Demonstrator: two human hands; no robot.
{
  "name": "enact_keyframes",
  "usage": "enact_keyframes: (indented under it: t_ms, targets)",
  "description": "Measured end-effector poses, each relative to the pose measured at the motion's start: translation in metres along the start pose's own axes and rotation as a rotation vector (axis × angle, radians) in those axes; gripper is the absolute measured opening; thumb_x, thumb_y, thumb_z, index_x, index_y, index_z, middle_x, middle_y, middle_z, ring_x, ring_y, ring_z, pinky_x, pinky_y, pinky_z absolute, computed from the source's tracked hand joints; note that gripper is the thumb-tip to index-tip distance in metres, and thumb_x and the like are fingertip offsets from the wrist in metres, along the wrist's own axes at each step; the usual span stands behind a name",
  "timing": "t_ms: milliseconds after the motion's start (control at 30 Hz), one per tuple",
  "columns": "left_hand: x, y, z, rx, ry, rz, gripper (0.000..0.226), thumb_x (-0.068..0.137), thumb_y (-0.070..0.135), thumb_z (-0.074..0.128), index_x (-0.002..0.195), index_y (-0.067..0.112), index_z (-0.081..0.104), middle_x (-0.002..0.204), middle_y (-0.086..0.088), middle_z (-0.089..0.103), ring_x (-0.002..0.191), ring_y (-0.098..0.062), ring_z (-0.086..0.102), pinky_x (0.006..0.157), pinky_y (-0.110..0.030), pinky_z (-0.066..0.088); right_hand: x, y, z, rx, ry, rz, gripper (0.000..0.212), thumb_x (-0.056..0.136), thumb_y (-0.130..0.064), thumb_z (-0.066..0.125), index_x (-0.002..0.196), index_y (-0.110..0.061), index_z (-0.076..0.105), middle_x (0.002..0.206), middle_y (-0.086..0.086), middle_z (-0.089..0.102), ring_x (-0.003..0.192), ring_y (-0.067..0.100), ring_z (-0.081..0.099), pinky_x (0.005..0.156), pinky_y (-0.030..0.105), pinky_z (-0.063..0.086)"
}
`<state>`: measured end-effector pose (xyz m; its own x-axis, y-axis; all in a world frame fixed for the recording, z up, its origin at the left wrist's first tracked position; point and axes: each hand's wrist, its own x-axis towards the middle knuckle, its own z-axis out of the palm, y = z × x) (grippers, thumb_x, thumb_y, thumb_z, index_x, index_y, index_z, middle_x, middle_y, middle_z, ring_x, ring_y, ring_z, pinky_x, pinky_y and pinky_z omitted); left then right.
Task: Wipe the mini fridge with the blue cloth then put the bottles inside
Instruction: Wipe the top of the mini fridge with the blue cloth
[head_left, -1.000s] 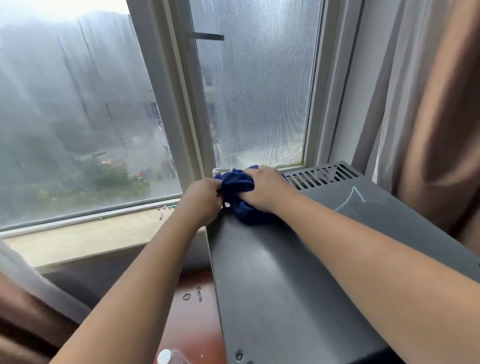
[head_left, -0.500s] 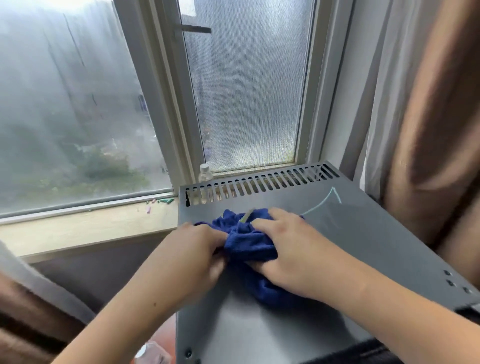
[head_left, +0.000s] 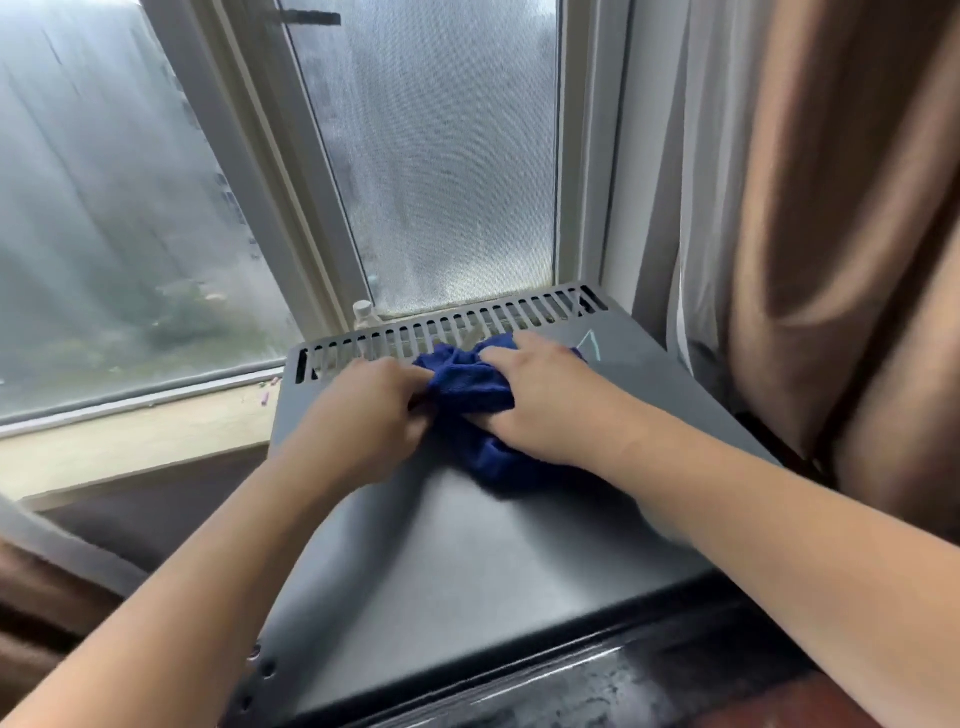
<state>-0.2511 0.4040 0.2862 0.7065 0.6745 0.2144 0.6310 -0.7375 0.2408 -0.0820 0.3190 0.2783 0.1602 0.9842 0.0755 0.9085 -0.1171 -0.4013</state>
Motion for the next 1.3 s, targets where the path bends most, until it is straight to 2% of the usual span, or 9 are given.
enact_keyframes:
  t_ms: [100,333,467,567,667,933,1067,1200,1300]
  targets:
    - [-0.031,0.016,0.003,0.005,0.050,0.108,0.014,0.087,0.020,0.061,0.089,0.023,0.074,0.073,0.000,0.073,0.066,-0.022,0.054,0.055,-0.018,0.040,-0.038,0.009,0.000,-0.005,-0.005,-0.039,0.051,0.090,-0.055,0.064,0.133,-0.030,0.055,0.109,-0.003,0.043,0.114,0.025,0.050,0.103,0.039,0.046]
    - [-0.024,0.028,0.007,0.030,-0.040,0.044,0.016,0.093,0.018,0.064,0.097,0.025,0.077,0.066,0.000,0.068,0.058,-0.017,0.049,0.063,-0.037,0.045,-0.038,0.023,-0.002,0.101,0.012,-0.097,0.023,0.088,-0.046,0.069,0.101,-0.030,0.059,0.102,-0.001,0.050,0.104,0.026,0.056,0.095,0.039,0.050]
    - [0.014,0.025,0.020,-0.007,0.006,0.022,0.015,0.092,0.009,0.062,0.094,0.014,0.075,0.062,0.003,0.057,0.066,-0.026,0.045,0.055,-0.015,0.033,-0.003,0.037,-0.006,0.038,0.041,-0.025,0.034,0.093,-0.046,0.064,0.120,-0.025,0.063,0.122,0.008,0.057,0.116,0.030,0.057,0.094,0.033,0.045]
    - [0.029,0.025,0.022,-0.044,-0.024,0.027,0.018,0.092,0.010,0.061,0.099,0.017,0.076,0.065,0.003,0.062,0.071,-0.030,0.056,0.063,-0.030,0.036,0.002,0.042,-0.009,0.025,0.047,0.011,0.042,0.094,-0.051,0.061,0.128,-0.025,0.060,0.129,0.009,0.054,0.123,0.031,0.054,0.099,0.036,0.044]
    - [0.018,0.033,0.017,-0.032,-0.064,0.087,0.023,0.091,0.013,0.059,0.103,0.022,0.077,0.087,-0.001,0.077,0.083,-0.028,0.067,0.072,-0.033,0.045,-0.017,0.044,-0.013,0.017,0.014,0.006,0.042,0.093,-0.053,0.062,0.127,-0.028,0.058,0.122,0.006,0.052,0.119,0.029,0.053,0.099,0.037,0.046]
    - [-0.031,0.069,0.020,-0.141,-0.129,0.224,0.019,0.094,0.022,0.061,0.105,0.035,0.071,0.084,0.011,0.073,0.070,-0.004,0.054,0.068,-0.024,0.046,-0.090,0.066,-0.019,0.044,0.016,-0.096,0.030,0.087,-0.054,0.067,0.109,-0.038,0.055,0.098,-0.009,0.043,0.096,0.015,0.049,0.089,0.030,0.043]
    - [0.005,0.064,0.033,-0.062,-0.070,0.209,0.027,0.096,0.019,0.055,0.113,0.032,0.071,0.096,0.005,0.077,0.087,-0.024,0.065,0.074,-0.037,0.047,-0.048,0.082,-0.024,0.070,0.034,-0.088,0.031,0.089,-0.051,0.067,0.113,-0.033,0.061,0.100,-0.005,0.048,0.099,0.019,0.053,0.094,0.037,0.047]
    - [0.059,0.060,0.050,-0.074,-0.010,0.149,0.022,0.097,0.009,0.055,0.106,0.018,0.074,0.102,-0.009,0.077,0.094,-0.037,0.064,0.068,-0.027,0.027,0.001,0.102,-0.027,0.072,0.097,-0.026,0.031,0.090,-0.047,0.067,0.114,-0.027,0.065,0.106,0.002,0.052,0.108,0.026,0.058,0.099,0.039,0.048]
    - [0.086,0.063,0.056,-0.122,-0.008,0.126,0.023,0.097,0.008,0.054,0.107,0.015,0.074,0.106,-0.009,0.078,0.100,-0.037,0.066,0.071,-0.026,0.032,0.013,0.111,-0.029,0.067,0.131,0.049,0.034,0.092,-0.048,0.064,0.115,-0.024,0.064,0.108,0.004,0.051,0.114,0.029,0.057,0.099,0.038,0.047]
